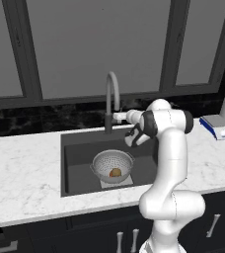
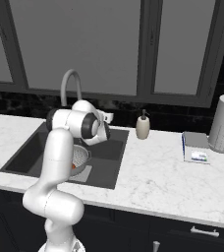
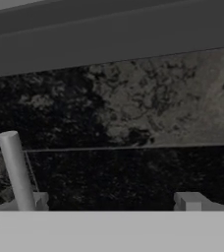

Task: Put the colander in the sink, put the orange, kiwi in the colander, and turn on the sink faucet and pour water over the colander.

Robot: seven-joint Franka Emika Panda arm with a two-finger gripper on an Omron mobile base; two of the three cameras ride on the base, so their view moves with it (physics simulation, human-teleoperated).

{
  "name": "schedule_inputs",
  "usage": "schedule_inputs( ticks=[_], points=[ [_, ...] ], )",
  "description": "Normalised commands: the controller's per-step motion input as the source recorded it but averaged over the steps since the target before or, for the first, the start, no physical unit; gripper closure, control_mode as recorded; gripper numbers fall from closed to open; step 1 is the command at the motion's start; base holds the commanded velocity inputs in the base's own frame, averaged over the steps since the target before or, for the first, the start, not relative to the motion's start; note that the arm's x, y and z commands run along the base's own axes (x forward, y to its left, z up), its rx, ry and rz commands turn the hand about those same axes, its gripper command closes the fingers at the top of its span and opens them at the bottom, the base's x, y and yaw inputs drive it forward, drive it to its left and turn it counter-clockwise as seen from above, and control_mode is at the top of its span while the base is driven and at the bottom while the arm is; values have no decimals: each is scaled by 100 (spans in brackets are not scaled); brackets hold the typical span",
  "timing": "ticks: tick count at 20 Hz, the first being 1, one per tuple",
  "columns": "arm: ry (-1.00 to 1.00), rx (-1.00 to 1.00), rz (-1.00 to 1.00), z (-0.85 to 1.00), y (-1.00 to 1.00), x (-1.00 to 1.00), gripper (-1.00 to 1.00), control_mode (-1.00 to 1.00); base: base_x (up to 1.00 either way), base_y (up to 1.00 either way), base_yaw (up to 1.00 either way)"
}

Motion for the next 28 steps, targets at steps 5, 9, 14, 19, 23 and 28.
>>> schedule_inputs(
  ticks=[5,9,14,19,23,28],
  points=[
    [-4,5,0,-2,-100,0,-100,-100,0,0,0],
    [-5,6,0,-2,-100,0,-100,-100,0,0,0],
    [-6,7,0,-3,-100,0,-100,-100,0,0,0],
    [-6,5,0,-4,-100,0,-100,-100,0,0,0],
    [-1,0,0,0,-48,0,-100,-100,0,0,0],
    [0,0,0,0,0,0,-100,-100,0,0,0]
  ],
)
